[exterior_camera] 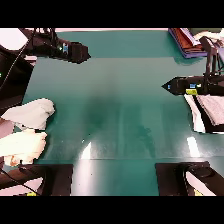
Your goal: Fold the shirts.
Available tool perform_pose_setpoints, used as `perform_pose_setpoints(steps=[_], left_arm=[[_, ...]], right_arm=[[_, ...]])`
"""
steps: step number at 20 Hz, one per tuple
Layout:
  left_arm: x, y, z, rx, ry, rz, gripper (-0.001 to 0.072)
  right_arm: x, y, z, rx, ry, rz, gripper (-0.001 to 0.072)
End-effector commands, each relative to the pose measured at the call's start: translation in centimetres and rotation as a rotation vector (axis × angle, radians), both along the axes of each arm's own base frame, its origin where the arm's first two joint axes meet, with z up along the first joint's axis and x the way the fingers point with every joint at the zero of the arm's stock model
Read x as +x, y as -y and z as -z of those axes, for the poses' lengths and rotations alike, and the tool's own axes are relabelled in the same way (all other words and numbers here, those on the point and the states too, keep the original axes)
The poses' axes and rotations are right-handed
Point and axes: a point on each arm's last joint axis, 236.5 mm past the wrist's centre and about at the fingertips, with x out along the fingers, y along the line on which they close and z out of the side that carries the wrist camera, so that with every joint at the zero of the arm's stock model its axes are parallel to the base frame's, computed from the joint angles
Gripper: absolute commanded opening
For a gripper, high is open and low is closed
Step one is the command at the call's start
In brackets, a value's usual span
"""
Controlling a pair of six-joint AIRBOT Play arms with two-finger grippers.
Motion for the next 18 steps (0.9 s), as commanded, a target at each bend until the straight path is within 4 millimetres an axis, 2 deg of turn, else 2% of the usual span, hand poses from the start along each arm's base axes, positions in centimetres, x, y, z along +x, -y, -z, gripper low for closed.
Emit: perform_pose_setpoints(steps=[1, 11, 13, 14, 15, 18], left_arm=[[0.0, 0.0, 0.0, 0.0, -0.001, 0.0, 0.0029], [0.0, 0.0, 0.0, -0.004, 0.0, -0.001, 0.0028], [0.9, -0.6, -0.8, 0.0, 0.046, -0.027, 0.0029], [0.9, -2.2, -0.6, 0.046, 0.042, -0.049, 0.0029], [0.8, -4.7, -0.4, 0.109, 0.034, -0.083, 0.0028], [-0.4, -15.0, 0.0, 0.309, -0.008, -0.267, 0.0029]], right_arm=[[0.0, -0.1, 0.0, 0.0, 0.001, -0.001, 0.0017], [-0.1, -0.1, 0.0, -0.001, 0.0, -0.002, 0.0017], [-0.1, -0.1, 0.0, -0.001, 0.0, -0.002, 0.0017], [0.0, 0.0, 0.0, -0.001, 0.001, -0.001, 0.0017], [0.0, 0.0, 0.0, -0.001, 0.001, -0.001, 0.0017], [0.0, -0.1, 0.0, -0.001, 0.0, -0.002, 0.0017]])
